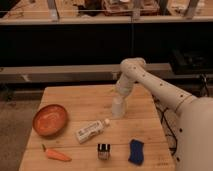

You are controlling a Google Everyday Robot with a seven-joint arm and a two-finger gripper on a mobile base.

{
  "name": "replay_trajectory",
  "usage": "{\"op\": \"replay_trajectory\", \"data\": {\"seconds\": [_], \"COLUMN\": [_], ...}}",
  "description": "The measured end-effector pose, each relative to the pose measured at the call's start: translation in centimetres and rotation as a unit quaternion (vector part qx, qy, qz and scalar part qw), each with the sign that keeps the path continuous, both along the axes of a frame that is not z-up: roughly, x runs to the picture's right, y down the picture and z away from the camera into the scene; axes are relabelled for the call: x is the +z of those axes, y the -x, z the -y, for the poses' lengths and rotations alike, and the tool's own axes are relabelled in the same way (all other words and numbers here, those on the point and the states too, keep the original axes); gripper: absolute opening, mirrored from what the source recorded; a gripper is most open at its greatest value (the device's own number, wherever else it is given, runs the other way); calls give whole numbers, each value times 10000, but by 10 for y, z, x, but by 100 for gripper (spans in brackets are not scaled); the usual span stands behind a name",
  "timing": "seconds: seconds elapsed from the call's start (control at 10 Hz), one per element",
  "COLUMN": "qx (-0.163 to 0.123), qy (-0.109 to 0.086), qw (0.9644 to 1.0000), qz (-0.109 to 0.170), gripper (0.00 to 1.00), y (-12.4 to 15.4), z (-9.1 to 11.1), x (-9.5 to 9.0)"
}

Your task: Place the ceramic cup over the eraser

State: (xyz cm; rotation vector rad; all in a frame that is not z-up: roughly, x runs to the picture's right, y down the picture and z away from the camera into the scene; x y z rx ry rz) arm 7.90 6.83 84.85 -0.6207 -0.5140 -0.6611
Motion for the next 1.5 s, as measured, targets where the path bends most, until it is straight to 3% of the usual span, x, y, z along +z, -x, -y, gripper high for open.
{"op": "replay_trajectory", "data": {"seconds": [0.9,1.1,1.3,1.5], "qx": [-201,-189,-160,-153], "qy": [24,19,41,45], "qw": [9996,9995,9994,9992], "qz": [-199,-248,-316,-354], "gripper": [79,65,42,28], "y": [1,1,0,2], "z": [-15,-16,-18,-19], "x": [8,10,11,13]}}
